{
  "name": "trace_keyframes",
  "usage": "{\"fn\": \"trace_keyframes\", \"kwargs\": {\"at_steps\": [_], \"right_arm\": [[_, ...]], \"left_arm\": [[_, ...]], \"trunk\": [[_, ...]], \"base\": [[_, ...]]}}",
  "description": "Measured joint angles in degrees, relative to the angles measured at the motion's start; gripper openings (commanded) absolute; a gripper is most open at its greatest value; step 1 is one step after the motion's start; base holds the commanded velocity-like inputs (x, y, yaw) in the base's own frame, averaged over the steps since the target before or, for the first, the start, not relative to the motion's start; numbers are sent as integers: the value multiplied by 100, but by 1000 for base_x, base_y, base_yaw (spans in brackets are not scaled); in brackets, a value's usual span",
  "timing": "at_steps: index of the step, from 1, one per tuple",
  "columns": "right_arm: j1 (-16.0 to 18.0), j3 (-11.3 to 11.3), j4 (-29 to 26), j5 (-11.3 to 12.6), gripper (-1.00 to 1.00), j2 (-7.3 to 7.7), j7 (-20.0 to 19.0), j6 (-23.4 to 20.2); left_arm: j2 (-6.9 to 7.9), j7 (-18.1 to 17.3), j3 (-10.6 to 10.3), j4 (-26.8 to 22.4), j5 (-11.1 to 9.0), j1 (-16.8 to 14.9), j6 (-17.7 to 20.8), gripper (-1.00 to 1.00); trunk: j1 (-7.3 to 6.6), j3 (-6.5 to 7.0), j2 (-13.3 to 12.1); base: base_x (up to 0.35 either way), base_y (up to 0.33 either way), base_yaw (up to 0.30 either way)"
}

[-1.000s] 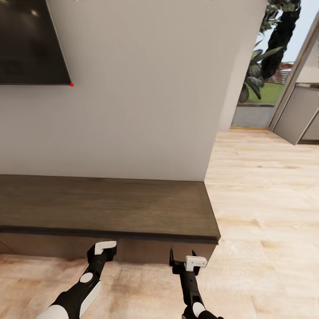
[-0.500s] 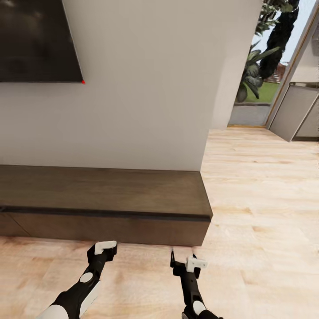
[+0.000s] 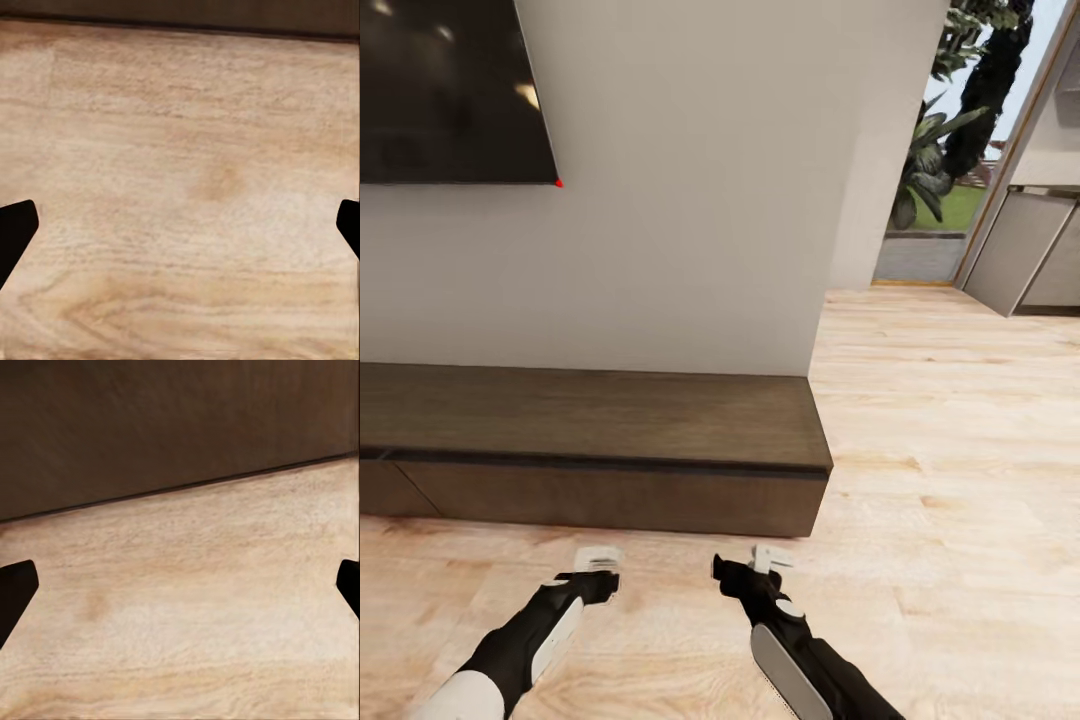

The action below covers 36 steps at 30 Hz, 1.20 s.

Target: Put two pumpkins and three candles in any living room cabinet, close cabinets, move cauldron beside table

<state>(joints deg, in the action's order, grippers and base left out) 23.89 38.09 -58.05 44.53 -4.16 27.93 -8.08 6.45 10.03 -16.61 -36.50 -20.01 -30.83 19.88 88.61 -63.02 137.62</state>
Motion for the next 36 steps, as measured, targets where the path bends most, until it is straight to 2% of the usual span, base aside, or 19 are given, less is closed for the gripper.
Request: {"fn": "trace_keyframes", "kwargs": {"at_steps": [1,4,10,17,23,36], "right_arm": [[-1,-19,-62,30,100,29,84,-110],[-3,-39,-122,72,100,133,217,-228],[-68,-35,-138,28,100,172,284,-261],[-165,-35,190,24,100,176,272,-255],[-172,-33,429,81,100,171,251,-253],[-176,-28,717,82,100,161,225,-263]], "left_arm": [[59,-2,72,-176,-72,0,268,100],[143,-6,182,-400,-233,8,613,100],[165,31,233,-422,-295,17,729,100],[149,24,263,217,-275,18,655,100],[116,14,264,616,-296,18,229,100],[135,12,266,799,-302,20,89,100]], "trunk": [[0,0,0],[-21,17,-39],[-153,125,-279],[-307,250,-560],[-438,358,-801],[-724,591,-1322]], "base": [[-4,0,0],[-1,0,0],[0,0,0],[0,0,0],[0,0,0],[0,0,0]]}}
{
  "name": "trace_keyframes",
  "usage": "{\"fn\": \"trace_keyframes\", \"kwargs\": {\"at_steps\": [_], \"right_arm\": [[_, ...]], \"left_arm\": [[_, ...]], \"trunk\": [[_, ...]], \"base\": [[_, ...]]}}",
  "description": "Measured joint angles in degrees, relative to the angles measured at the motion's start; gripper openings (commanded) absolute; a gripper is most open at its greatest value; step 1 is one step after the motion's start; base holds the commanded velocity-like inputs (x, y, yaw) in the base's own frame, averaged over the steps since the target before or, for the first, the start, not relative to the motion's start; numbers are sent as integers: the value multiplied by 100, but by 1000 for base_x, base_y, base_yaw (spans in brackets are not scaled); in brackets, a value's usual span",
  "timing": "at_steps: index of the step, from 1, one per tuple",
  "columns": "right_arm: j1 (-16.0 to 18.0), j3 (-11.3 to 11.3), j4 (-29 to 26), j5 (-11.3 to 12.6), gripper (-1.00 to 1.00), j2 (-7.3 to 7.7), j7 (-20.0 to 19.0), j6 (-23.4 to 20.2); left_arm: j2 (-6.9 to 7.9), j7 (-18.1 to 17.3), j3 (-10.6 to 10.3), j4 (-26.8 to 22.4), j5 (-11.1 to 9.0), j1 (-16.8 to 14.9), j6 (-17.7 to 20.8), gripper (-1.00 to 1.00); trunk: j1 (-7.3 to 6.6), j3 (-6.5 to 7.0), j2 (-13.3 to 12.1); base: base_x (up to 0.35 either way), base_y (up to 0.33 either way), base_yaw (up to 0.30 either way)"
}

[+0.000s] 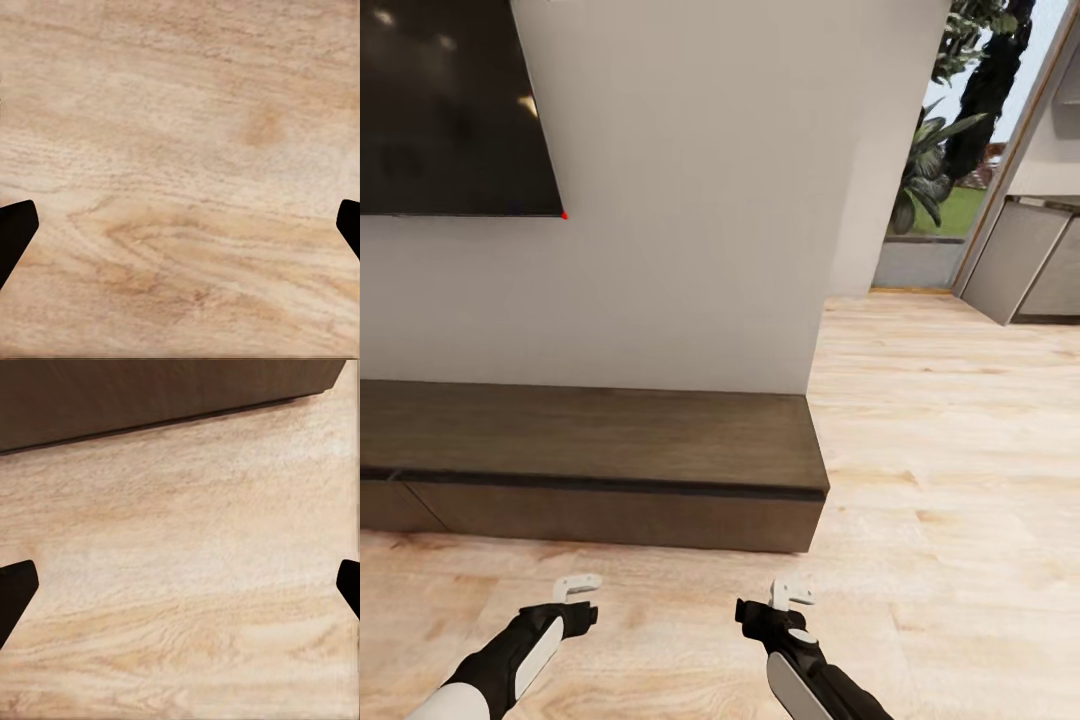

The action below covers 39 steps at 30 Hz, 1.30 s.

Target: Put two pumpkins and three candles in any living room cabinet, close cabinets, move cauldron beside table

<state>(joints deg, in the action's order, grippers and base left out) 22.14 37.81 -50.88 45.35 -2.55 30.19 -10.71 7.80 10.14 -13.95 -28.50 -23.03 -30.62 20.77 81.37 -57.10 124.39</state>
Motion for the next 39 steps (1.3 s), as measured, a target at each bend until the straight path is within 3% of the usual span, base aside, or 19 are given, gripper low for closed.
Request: {"fn": "trace_keyframes", "kwargs": {"at_steps": [25,32,39], "right_arm": [[3,-8,143,4,100,-25,-5,-18],[5,-37,539,20,100,-28,0,15],[3,-63,1404,98,100,-10,-9,173]], "left_arm": [[-34,0,-1,141,0,-3,-145,100],[-35,0,0,148,-2,-2,-170,100],[-40,0,4,218,-4,-3,-180,100]], "trunk": [[-549,449,-1003],[-703,574,-1284],[-857,700,-1564]], "base": [[0,0,0],[0,0,0],[0,0,0]]}}
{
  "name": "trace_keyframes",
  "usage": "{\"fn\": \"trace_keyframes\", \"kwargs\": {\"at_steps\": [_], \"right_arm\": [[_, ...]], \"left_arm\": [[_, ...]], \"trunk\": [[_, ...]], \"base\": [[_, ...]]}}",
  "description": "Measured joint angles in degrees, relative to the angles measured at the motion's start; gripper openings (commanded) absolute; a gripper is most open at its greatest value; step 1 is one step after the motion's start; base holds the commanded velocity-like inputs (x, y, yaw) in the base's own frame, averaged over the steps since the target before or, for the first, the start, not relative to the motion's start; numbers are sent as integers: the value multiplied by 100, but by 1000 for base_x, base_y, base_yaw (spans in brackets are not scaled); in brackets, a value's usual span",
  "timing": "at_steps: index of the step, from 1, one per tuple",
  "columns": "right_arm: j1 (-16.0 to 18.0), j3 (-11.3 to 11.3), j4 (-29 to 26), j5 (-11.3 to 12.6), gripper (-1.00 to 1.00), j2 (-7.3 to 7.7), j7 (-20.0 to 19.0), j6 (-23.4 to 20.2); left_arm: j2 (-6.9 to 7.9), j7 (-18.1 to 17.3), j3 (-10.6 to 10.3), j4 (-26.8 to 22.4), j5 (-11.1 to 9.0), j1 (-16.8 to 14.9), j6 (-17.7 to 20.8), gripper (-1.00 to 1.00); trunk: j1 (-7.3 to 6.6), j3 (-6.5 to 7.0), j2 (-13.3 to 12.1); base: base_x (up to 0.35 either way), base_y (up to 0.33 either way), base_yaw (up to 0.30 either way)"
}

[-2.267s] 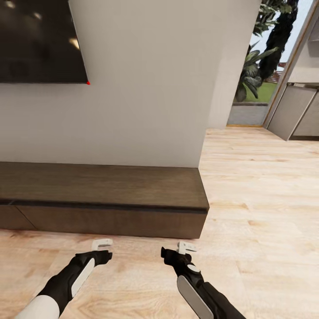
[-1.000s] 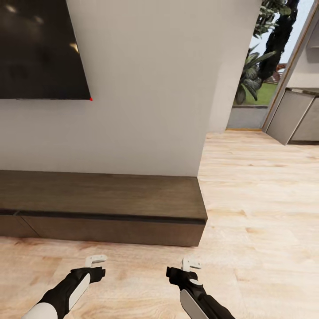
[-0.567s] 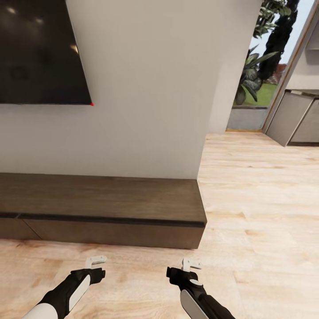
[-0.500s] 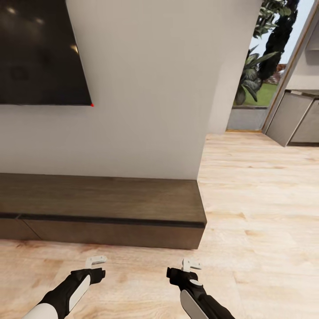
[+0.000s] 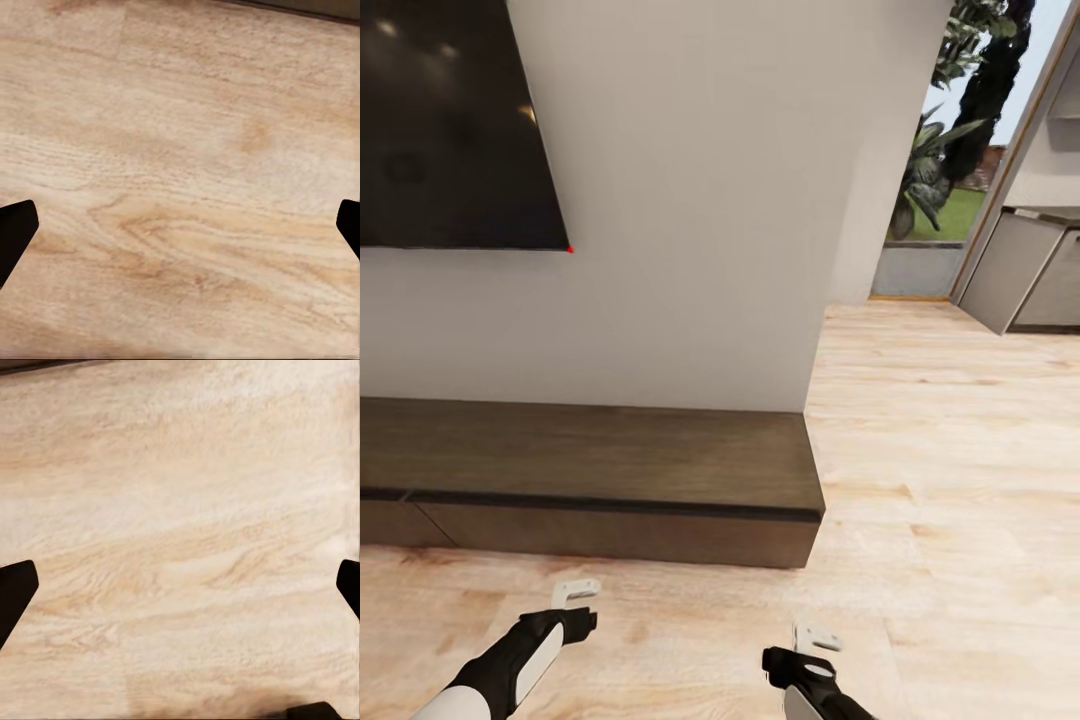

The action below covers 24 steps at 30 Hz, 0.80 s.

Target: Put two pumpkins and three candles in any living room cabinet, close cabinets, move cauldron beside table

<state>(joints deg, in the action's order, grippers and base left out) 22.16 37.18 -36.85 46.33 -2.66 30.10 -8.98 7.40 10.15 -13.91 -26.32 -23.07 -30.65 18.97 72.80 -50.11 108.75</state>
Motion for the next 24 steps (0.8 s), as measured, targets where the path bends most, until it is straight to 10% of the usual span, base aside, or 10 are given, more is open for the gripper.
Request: {"fn": "trace_keyframes", "kwargs": {"at_steps": [11,24], "right_arm": [[3,-12,2267,-14,100,-32,19,1564],[-3,-8,3162,-26,100,-18,26,1795]], "left_arm": [[-3,2,6,165,21,-1,-8,100],[0,6,7,168,24,-1,-12,100]], "trunk": [[-242,197,-441],[-527,431,-962]], "base": [[0,0,0],[0,0,0]]}}
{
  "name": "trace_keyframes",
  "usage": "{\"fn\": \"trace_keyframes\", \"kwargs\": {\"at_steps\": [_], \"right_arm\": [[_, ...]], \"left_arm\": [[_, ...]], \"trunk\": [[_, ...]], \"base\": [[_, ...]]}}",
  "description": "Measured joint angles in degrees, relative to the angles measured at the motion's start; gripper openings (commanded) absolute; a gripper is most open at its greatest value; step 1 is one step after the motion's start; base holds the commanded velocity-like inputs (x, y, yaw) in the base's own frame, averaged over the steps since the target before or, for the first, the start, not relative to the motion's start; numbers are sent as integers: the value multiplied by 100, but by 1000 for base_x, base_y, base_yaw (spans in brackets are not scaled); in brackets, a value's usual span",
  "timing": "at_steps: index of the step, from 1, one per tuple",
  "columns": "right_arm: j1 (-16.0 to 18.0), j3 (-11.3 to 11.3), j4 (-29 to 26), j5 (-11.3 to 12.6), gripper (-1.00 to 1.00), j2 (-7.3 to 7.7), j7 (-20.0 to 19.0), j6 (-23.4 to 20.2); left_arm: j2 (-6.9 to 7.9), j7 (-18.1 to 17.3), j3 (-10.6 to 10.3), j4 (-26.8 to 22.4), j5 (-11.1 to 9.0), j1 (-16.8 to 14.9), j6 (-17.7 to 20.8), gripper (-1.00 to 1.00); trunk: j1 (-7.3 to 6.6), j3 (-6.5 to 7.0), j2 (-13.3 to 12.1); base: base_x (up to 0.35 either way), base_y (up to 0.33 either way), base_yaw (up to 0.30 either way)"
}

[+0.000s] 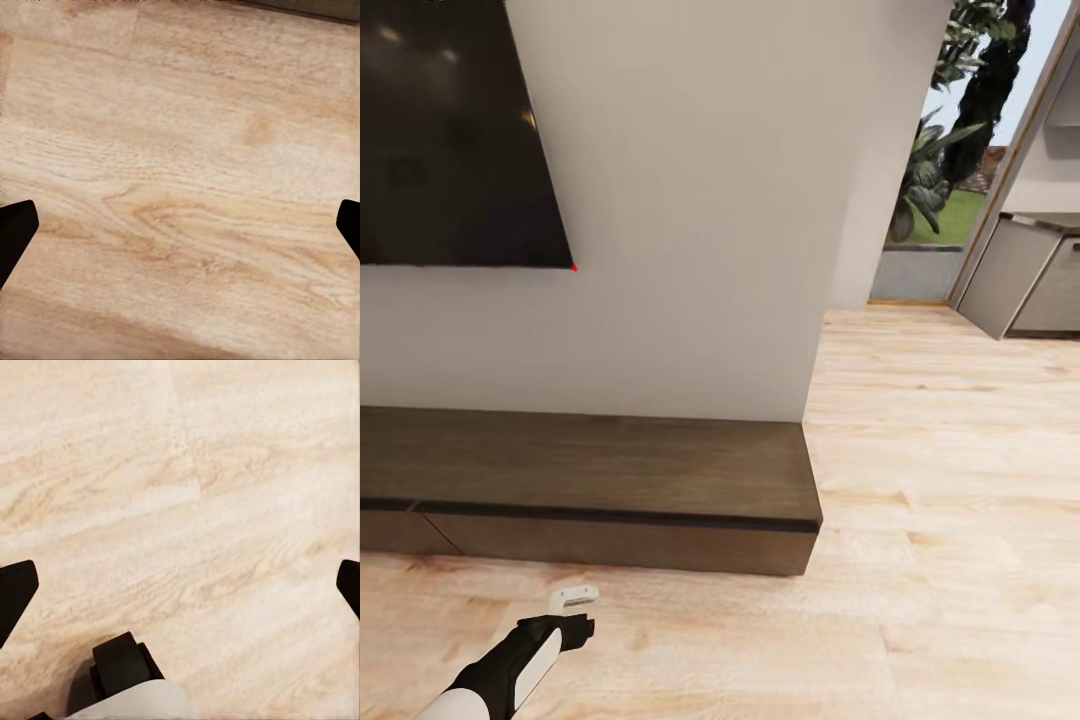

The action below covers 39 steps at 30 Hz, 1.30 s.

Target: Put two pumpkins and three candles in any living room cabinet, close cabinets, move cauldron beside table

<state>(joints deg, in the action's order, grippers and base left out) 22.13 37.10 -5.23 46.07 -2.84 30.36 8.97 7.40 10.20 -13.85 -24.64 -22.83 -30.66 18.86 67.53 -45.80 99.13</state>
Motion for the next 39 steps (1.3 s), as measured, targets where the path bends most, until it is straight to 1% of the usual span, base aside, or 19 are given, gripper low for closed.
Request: {"fn": "trace_keyframes", "kwargs": {"at_steps": [3,8,12,19,39], "right_arm": [[-1,1,87,5,100,6,-4,-2],[-17,-4,504,-1,100,15,-6,0],[-21,1,642,-2,100,25,6,-11],[-22,2,679,-1,100,3,9,-13],[-22,2,682,0,100,-1,9,-13]], "left_arm": [[0,0,4,0,-2,0,-1,100],[-1,3,2,0,-3,0,0,100],[0,1,3,0,-3,0,-1,100],[0,-2,4,0,3,0,-3,100],[-7,5,-1,0,4,1,-3,100]], "trunk": [[-66,54,-120],[-176,144,-321],[-264,215,-481],[-417,341,-762],[-857,700,-1565]], "base": [[0,0,0],[0,0,0],[0,0,0],[0,0,0],[0,0,0]]}}
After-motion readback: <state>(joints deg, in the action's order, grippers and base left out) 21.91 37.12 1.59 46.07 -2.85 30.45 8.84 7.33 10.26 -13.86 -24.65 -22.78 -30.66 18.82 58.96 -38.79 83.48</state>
